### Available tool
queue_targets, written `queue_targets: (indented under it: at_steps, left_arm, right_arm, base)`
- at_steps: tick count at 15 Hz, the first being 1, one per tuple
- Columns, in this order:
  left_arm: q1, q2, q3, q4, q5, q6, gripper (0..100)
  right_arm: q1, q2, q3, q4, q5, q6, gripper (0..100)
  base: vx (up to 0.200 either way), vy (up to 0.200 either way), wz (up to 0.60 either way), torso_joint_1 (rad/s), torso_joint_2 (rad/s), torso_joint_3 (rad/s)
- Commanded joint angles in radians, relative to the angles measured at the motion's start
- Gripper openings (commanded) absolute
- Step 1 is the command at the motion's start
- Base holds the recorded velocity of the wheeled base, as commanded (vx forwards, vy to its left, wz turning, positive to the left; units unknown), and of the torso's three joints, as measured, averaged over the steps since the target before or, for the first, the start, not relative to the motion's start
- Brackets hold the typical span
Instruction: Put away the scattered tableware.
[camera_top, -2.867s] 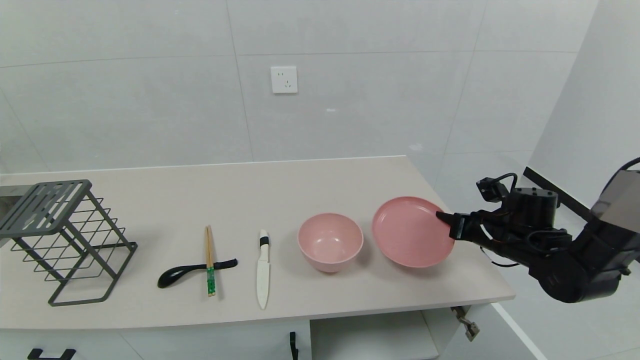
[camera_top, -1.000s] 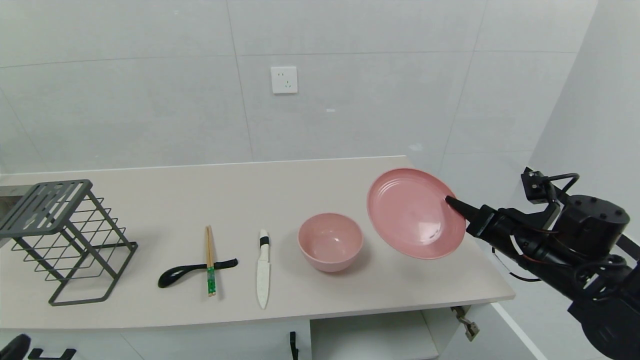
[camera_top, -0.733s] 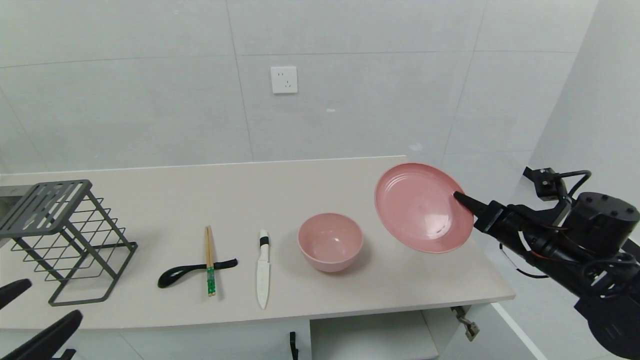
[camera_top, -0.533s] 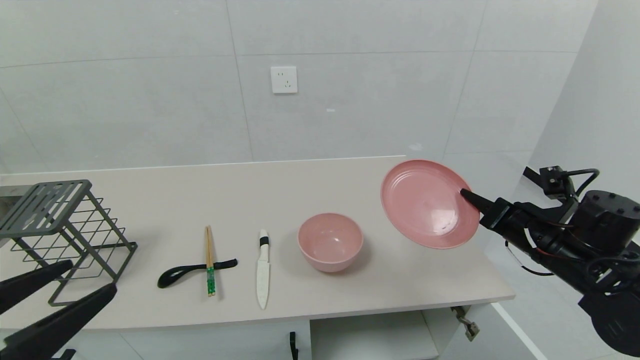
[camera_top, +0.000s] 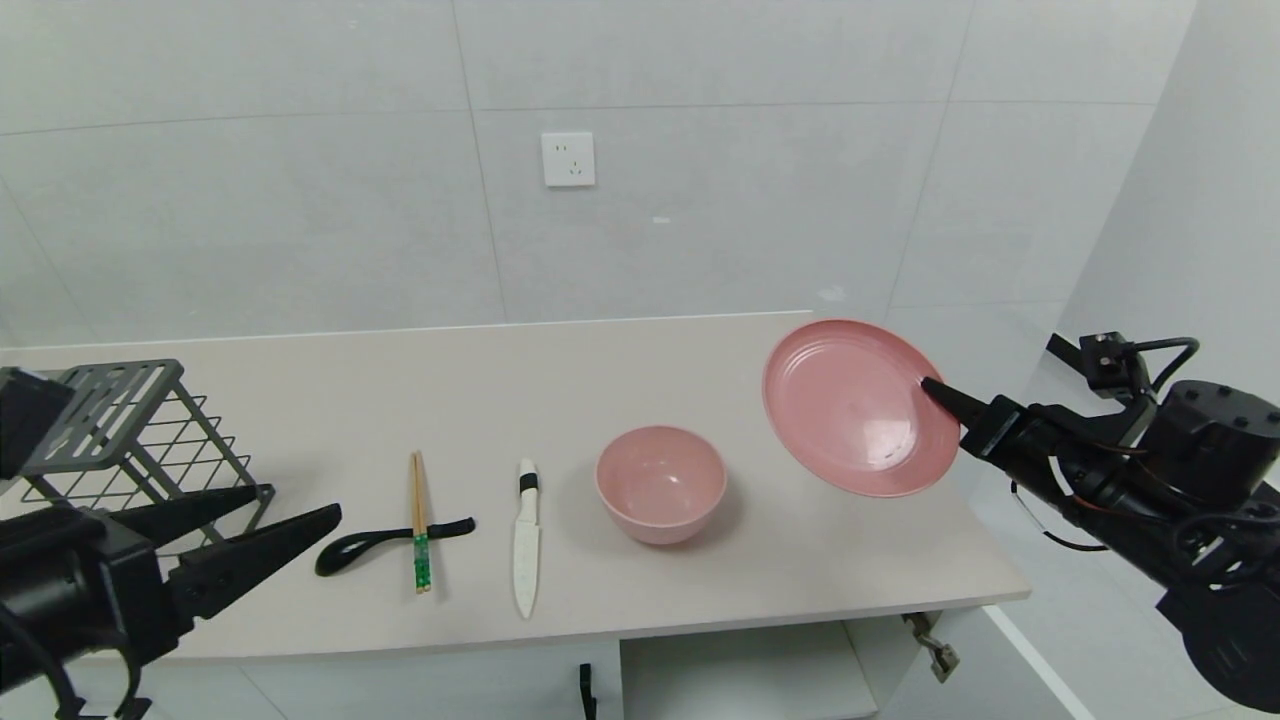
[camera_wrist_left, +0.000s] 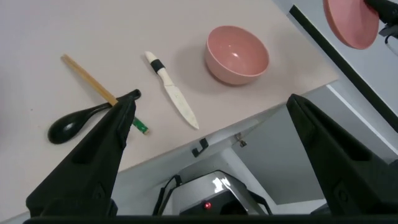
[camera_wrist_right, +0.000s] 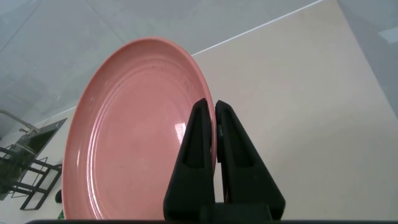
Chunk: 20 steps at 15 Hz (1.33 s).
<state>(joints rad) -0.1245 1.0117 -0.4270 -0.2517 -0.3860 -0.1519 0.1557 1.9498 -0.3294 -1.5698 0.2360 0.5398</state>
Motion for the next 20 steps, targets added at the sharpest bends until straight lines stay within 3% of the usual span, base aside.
queue_targets:
  at_steps: [1, 6, 9, 12, 15, 20]
  left_arm:
    - [-0.017, 0.088, -0.004, -0.021, -0.001, -0.001, 100]
    - [-0.107, 0.263, -0.055, -0.075, 0.002, -0.006, 100]
    - [-0.204, 0.318, -0.099, -0.077, 0.018, -0.018, 100]
    - [-0.215, 0.381, -0.136, -0.123, 0.029, -0.017, 100]
    - [-0.216, 0.505, -0.136, -0.282, 0.025, -0.021, 100]
    - [-0.224, 0.677, -0.226, -0.302, 0.035, -0.024, 100]
  right_arm:
    - [0.001, 0.003, 0.000, -0.001, 0.000, 0.000, 0]
    - [-0.001, 0.009, 0.001, -0.001, 0.000, 0.000, 0]
    - [-0.015, 0.032, -0.004, -0.001, 0.000, 0.000, 0]
    - [-0.016, 0.032, -0.004, -0.001, 0.000, 0.000, 0]
    - [-0.016, 0.032, -0.004, -0.001, 0.000, 0.000, 0]
    - [-0.013, 0.032, -0.004, -0.001, 0.000, 0.000, 0]
  base:
    - [0.000, 0.000, 0.00, 0.000, 0.00, 0.000]
    - [0.000, 0.000, 0.00, 0.000, 0.00, 0.000]
    - [0.000, 0.000, 0.00, 0.000, 0.00, 0.000]
    - [0.000, 0.000, 0.00, 0.000, 0.00, 0.000]
    - [0.000, 0.000, 0.00, 0.000, 0.00, 0.000]
    - [0.000, 0.000, 0.00, 0.000, 0.00, 0.000]
